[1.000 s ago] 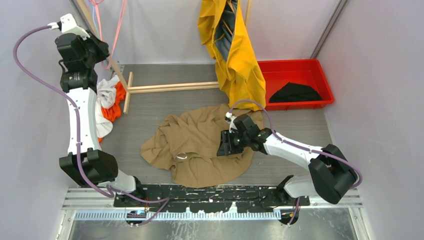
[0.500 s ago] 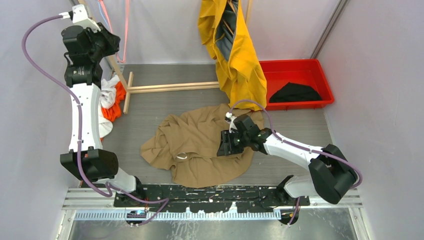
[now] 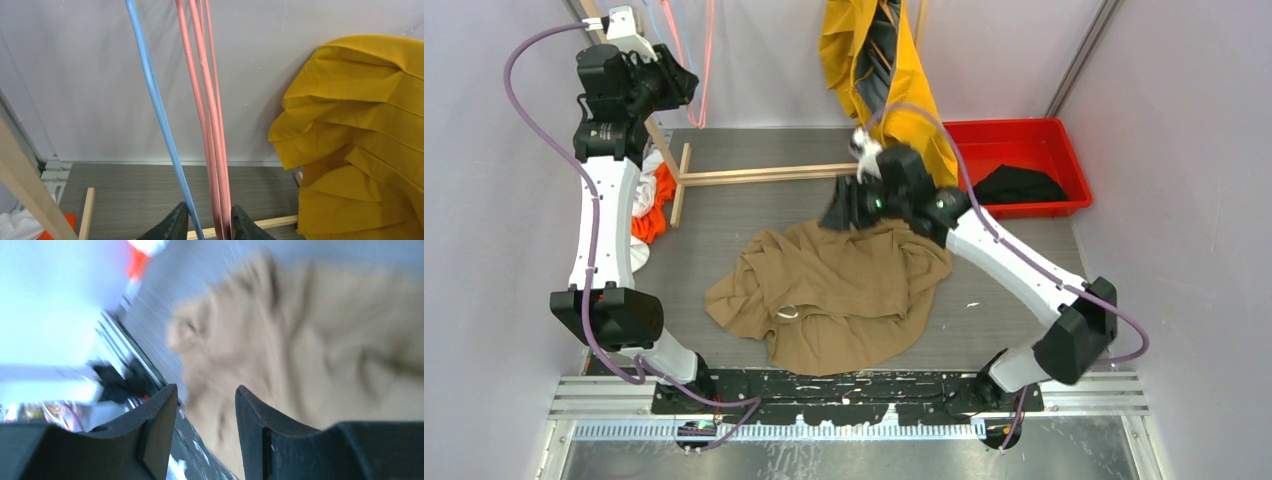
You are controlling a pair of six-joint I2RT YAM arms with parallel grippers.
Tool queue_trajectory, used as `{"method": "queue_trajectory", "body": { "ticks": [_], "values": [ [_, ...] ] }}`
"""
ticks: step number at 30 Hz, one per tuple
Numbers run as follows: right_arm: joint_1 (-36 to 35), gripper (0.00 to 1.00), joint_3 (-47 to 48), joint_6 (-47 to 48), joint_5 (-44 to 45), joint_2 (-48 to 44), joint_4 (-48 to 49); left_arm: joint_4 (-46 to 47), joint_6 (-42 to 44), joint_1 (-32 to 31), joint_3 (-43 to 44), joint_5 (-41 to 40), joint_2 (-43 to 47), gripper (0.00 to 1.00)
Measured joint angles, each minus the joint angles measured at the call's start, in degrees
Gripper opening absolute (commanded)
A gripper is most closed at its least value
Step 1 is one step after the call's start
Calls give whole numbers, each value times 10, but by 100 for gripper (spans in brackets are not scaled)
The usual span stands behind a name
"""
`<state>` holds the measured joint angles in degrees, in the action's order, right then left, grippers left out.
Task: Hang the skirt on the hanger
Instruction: Move the hanger to the clothesline.
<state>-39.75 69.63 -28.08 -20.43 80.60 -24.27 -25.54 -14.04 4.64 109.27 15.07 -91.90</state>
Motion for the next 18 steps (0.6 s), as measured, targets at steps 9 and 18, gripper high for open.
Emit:
{"method": "queue_trajectory", "body": {
  "ticks": [9, 18],
  "values": [
    [49, 52, 573, -23, -39, 281, 4, 28, -4, -2, -56, 17, 2, 35],
    [98, 53, 756, -139, -93, 478, 38, 56, -10, -4, -64, 76, -1, 28]
  ]
}}
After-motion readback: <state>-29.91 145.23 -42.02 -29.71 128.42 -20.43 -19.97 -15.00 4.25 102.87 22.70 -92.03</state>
